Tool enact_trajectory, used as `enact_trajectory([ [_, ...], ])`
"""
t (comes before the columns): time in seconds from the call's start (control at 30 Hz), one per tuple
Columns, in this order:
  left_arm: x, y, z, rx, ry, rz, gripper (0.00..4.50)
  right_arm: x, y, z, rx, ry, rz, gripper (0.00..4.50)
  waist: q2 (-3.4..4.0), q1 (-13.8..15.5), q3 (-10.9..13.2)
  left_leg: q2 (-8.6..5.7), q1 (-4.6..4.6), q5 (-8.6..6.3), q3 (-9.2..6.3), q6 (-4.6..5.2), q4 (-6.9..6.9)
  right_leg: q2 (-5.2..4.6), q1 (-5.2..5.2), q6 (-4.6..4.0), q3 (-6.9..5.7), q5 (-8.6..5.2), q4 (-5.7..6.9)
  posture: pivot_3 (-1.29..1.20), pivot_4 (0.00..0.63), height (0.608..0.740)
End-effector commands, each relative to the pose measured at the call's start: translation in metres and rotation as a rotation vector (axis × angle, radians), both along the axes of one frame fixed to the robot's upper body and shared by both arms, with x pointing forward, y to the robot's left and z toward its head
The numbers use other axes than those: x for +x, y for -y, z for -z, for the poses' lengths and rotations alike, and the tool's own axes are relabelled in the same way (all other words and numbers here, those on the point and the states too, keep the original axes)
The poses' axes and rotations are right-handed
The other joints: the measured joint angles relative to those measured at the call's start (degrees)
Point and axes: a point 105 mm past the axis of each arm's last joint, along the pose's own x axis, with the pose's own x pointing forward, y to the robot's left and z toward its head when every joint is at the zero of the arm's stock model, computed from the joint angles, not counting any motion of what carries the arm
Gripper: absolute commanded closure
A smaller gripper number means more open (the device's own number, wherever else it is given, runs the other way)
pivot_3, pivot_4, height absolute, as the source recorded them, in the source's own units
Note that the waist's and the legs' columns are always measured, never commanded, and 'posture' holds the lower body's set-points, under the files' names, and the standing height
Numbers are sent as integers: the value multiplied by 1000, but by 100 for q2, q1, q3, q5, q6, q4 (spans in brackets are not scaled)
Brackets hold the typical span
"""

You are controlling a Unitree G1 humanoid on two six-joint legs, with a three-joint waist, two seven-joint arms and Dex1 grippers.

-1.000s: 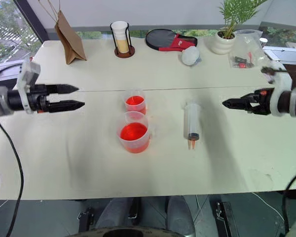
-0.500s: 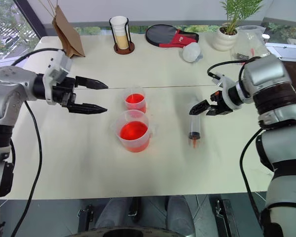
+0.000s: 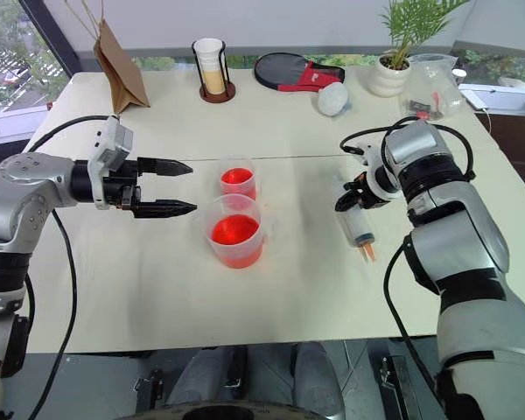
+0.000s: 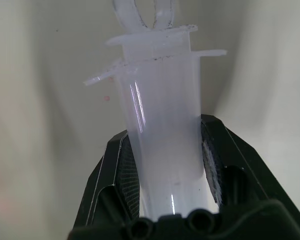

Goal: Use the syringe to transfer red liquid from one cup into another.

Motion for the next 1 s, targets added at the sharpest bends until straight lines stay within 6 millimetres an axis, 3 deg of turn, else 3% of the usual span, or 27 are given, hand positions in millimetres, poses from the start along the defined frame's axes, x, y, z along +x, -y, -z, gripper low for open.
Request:
enact_trajectory([
  [0.03,3,-7,-10,-21,45,-31,0,6,-9,-15,57,54,-22,3123,2,7,1,0,3,0,0,0,-1,0,2,0,0,0,0,0,150,740],
  [0.07,4,-10,-10,-22,45,-39,0,8,-12,-24,85,78,-21,3123,3,7,2,0,3,0,-1,-1,-1,0,2,0,0,0,0,0,150,740],
  [0.13,8,-17,-11,-27,43,-62,0,19,-27,-70,216,253,-124,3123,16,9,10,-1,1,1,0,-2,-4,-1,-3,0,2,0,1,0,150,740],
  [0.2,14,-23,-18,-38,50,-84,0,15,-48,-157,431,566,-312,3123,30,13,18,-2,-16,3,1,-5,-6,-2,-26,0,4,0,4,0,150,740],
  [0.27,21,-27,-25,-49,57,-92,0,-3,-58,-215,542,834,-468,3123,46,34,30,-3,-70,15,1,-26,-5,-2,-87,1,4,1,20,0,150,740],
  [0.37,30,-27,-31,-44,71,-85,0,-16,-65,-243,598,990,-519,3123,33,62,22,0,-87,23,-11,-42,-8,2,-109,1,-7,1,47,0,150,740],
  [0.47,38,-21,-41,-33,93,-54,0,-36,-78,-266,764,1094,-568,3123,11,53,9,1,-86,21,-22,-40,-12,7,-92,1,-11,1,44,0,150,740],
  [0.6,42,-16,-56,-35,116,-16,0,-70,-106,-265,921,1151,-645,3123,9,55,11,-10,-88,8,-14,-13,3,-3,-77,2,-6,1,30,0,150,740],
  [0.73,40,-7,-77,-54,142,26,0,-108,-140,-214,949,1186,-758,3123,1,55,6,-8,-88,16,-37,-27,3,0,-89,3,-7,1,68,0,150,740],
  [1.0,24,4,-97,-66,172,101,0,-105,-148,-135,858,1147,-722,3123,0,35,9,-12,-87,8,-34,-10,13,6,-87,4,0,1,72,0,150,740],
])
